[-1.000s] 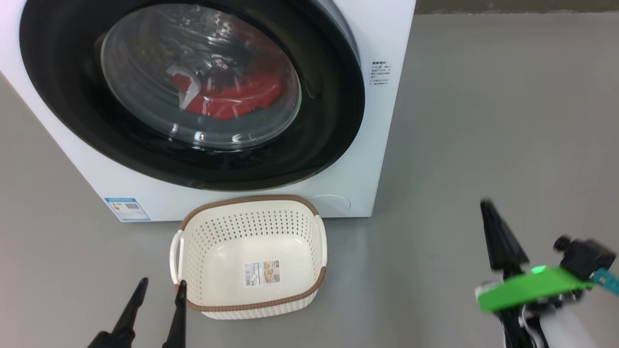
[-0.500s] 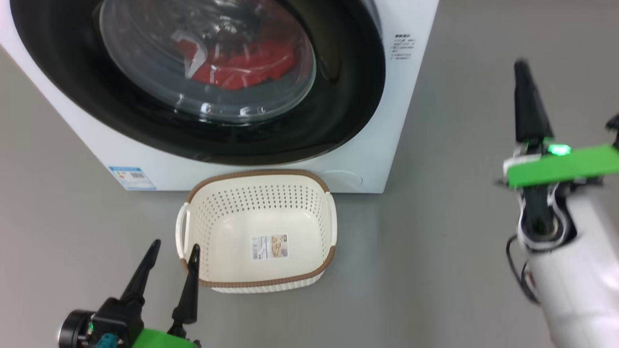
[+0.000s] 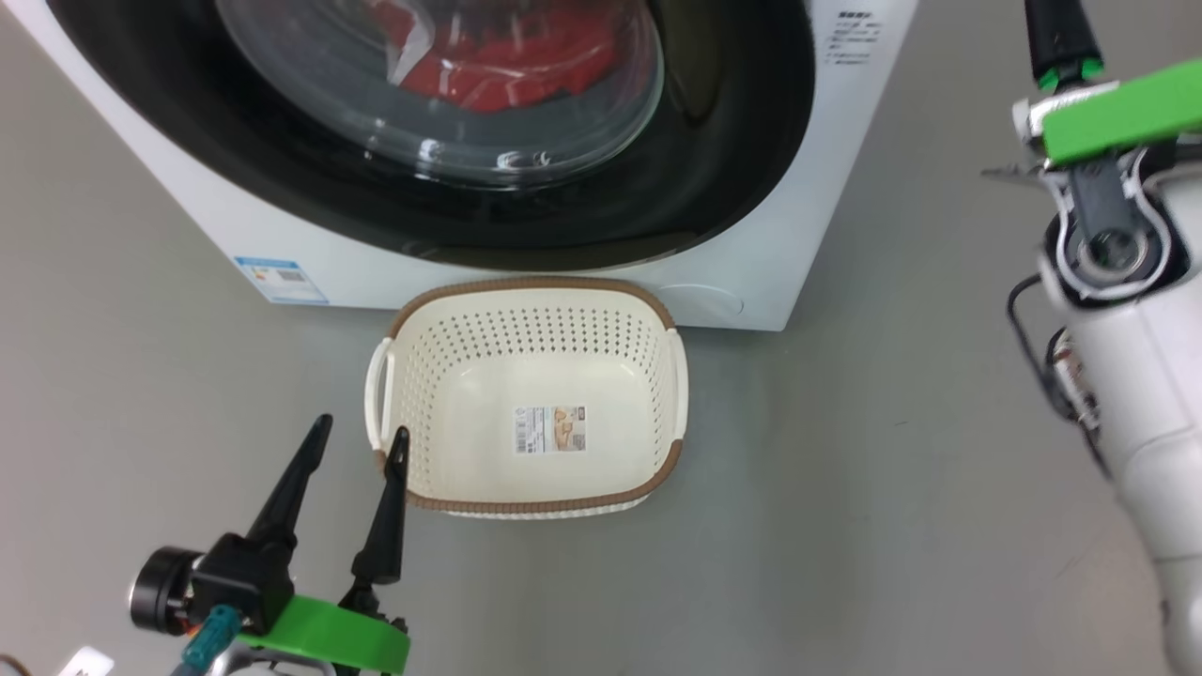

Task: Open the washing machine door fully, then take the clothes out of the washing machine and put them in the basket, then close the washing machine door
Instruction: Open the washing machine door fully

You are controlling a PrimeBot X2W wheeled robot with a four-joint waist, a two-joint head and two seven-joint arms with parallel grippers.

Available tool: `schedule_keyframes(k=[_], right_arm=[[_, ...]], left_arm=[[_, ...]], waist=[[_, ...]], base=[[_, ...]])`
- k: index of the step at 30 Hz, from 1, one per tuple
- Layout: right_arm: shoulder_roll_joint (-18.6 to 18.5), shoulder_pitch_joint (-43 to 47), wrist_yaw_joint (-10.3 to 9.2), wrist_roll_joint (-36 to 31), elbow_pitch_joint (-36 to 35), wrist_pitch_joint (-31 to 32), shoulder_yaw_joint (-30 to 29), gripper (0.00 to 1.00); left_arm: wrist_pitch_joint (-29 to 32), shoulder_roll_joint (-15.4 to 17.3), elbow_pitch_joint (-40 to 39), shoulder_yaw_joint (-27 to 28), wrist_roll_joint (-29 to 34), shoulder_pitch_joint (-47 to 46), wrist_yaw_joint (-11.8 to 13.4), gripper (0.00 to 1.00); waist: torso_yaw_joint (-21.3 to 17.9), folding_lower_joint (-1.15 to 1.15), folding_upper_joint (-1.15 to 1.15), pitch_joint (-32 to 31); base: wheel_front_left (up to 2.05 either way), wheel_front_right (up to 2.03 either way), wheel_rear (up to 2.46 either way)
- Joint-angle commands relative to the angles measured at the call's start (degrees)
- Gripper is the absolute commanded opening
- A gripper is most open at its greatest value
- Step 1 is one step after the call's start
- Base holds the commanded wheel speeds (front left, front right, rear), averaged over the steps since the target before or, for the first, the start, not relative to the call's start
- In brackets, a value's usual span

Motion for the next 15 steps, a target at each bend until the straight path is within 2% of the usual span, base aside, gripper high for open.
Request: schedule_keyframes(k=[1, 7, 15], right_arm=[[-0.73, -2.4, -0.05, 1.4, -0.76, 1.43, 1.56, 0.0], [-3.56, -7.57, -0.05, 6.76, 1.59, 10.17, 6.44, 0.0], [-4.07, -11.08, -0.05, 17.98, 7.8, 25.86, 5.86, 0.0]], left_arm=[[-0.7, 1.11, -1.4, 1.4, -0.34, -2.24, -0.16, 1.0], [-0.7, 1.24, -1.16, 0.55, -0.7, -3.47, -0.16, 1.0], [-0.7, 1.34, -0.95, -0.25, -1.17, -4.66, -0.16, 1.0]], waist=[[1.12, 0.0, 0.0, 1.22], [2.5, 0.0, 0.0, 3.32], [3.45, 0.0, 0.0, 5.04]], base=[[0.0, 0.0, 0.0], [0.0, 0.0, 0.0], [0.0, 0.0, 0.0]])
